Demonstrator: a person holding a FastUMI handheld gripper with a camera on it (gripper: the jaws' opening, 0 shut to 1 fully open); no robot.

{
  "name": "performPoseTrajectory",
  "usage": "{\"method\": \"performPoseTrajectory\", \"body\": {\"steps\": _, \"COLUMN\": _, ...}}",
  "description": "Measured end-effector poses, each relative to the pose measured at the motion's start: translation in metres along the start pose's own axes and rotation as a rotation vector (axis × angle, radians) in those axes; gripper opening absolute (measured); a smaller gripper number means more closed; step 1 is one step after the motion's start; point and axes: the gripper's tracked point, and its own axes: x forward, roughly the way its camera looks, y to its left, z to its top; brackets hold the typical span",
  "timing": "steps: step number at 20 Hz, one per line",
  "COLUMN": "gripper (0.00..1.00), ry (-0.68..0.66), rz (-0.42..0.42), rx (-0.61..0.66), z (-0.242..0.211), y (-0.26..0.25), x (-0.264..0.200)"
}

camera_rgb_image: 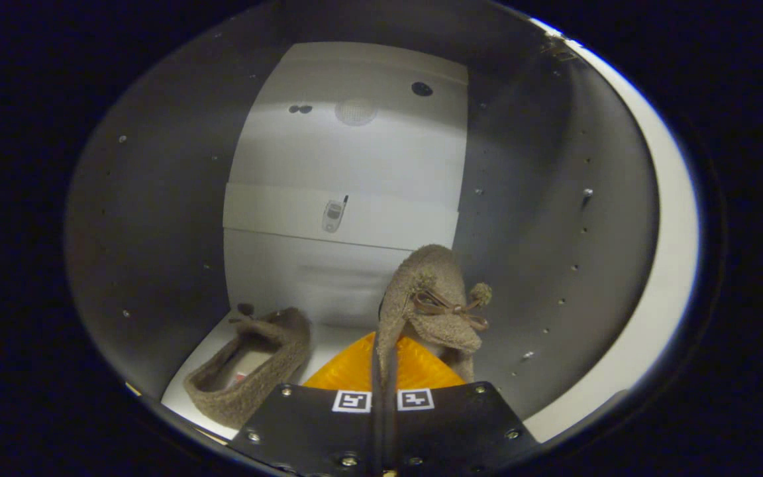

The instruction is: Open the shoe cabinet door, grab the shoes and put them into the shoe cabinet, then close the shoe cabinet door.

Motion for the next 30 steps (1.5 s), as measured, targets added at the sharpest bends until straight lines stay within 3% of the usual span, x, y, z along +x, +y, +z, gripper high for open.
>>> {"method": "performPoseTrajectory", "body": {"steps": 6, "gripper": 0.00, "ry": 0.073, "rz": 0.033, "rx": 0.035, "z": -0.019, "y": 0.011, "x": 0.028}}
{"method": "performPoseTrajectory", "body": {"steps": 10, "gripper": 0.01, "ry": 0.087, "rz": 0.013, "rx": 0.066, "z": -0.022, "y": 0.010, "x": 0.036}}
{"method": "performPoseTrajectory", "body": {"steps": 16, "gripper": 0.23, "ry": 0.060, "rz": 0.014, "rx": 0.112, "z": -0.012, "y": 0.007, "x": 0.044}}
{"method": "performPoseTrajectory", "body": {"steps": 21, "gripper": 0.24, "ry": 0.082, "rz": 0.015, "rx": 0.099, "z": -0.017, "y": 0.008, "x": 0.041}}
{"method": "performPoseTrajectory", "body": {"steps": 24, "gripper": 0.39, "ry": 0.076, "rz": 0.018, "rx": 0.091, "z": -0.016, "y": 0.010, "x": 0.035}}
{"method": "performPoseTrajectory", "body": {"steps": 25, "gripper": 0.39, "ry": 0.070, "rz": 0.016, "rx": 0.094, "z": -0.014, "y": 0.010, "x": 0.032}}
{"method": "performPoseTrajectory", "body": {"steps": 29, "gripper": 0.75, "ry": 0.054, "rz": 0.009, "rx": 0.109, "z": -0.007, "y": 0.010, "x": 0.016}}
{"method": "performPoseTrajectory", "body": {"steps": 30, "gripper": 0.80, "ry": 0.049, "rz": 0.010, "rx": 0.110, "z": -0.005, "y": 0.011, "x": 0.010}}
